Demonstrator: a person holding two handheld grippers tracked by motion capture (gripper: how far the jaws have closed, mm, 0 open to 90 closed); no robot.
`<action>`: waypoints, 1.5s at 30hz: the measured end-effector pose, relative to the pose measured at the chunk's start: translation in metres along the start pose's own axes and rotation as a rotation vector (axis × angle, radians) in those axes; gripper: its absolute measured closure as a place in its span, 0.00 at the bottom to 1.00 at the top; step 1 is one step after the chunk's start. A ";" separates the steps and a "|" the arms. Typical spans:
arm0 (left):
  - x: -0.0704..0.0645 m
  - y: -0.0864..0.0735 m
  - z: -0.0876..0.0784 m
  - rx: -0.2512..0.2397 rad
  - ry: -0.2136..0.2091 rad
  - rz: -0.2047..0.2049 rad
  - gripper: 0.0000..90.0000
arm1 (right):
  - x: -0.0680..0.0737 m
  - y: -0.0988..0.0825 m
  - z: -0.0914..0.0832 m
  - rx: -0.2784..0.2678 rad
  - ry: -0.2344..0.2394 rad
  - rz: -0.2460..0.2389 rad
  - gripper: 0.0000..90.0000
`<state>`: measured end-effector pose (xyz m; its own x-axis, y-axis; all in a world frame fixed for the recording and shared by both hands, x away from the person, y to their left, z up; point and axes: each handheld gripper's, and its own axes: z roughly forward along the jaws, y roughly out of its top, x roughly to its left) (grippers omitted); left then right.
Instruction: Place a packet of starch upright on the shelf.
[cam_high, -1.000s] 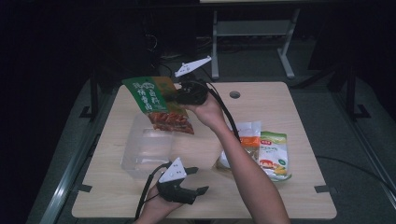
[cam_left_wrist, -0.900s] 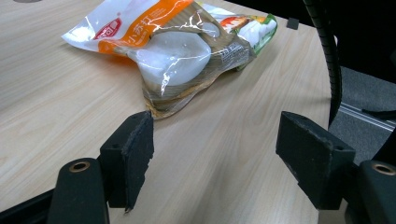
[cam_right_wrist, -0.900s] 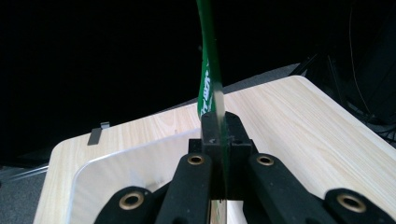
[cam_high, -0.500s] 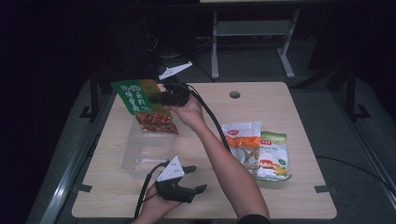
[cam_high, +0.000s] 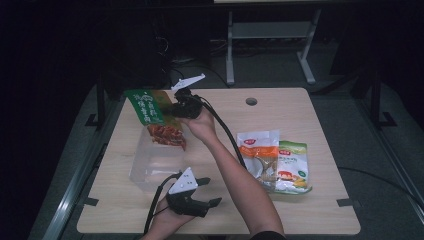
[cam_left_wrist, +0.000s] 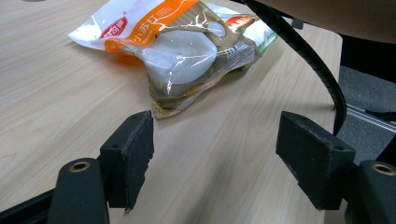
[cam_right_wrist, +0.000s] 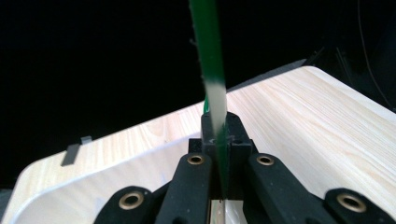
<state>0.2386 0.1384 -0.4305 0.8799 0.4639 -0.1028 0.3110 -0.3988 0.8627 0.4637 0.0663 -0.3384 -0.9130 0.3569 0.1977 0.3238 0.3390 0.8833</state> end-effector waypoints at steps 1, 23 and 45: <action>0.000 0.000 0.000 0.003 0.000 0.000 0.31 | 0.000 -0.002 0.001 0.004 0.001 0.001 1.00; 0.004 0.000 0.002 0.004 0.010 -0.007 0.31 | -0.015 -0.023 -0.006 0.045 -0.039 0.020 0.70; 0.001 0.000 0.007 0.018 0.005 0.008 0.30 | -0.023 -0.044 -0.064 0.093 -0.042 0.103 0.47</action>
<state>0.2420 0.1330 -0.4343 0.8806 0.4646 -0.0928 0.3100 -0.4169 0.8545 0.4549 -0.0125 -0.3553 -0.8632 0.4291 0.2659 0.4387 0.3769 0.8158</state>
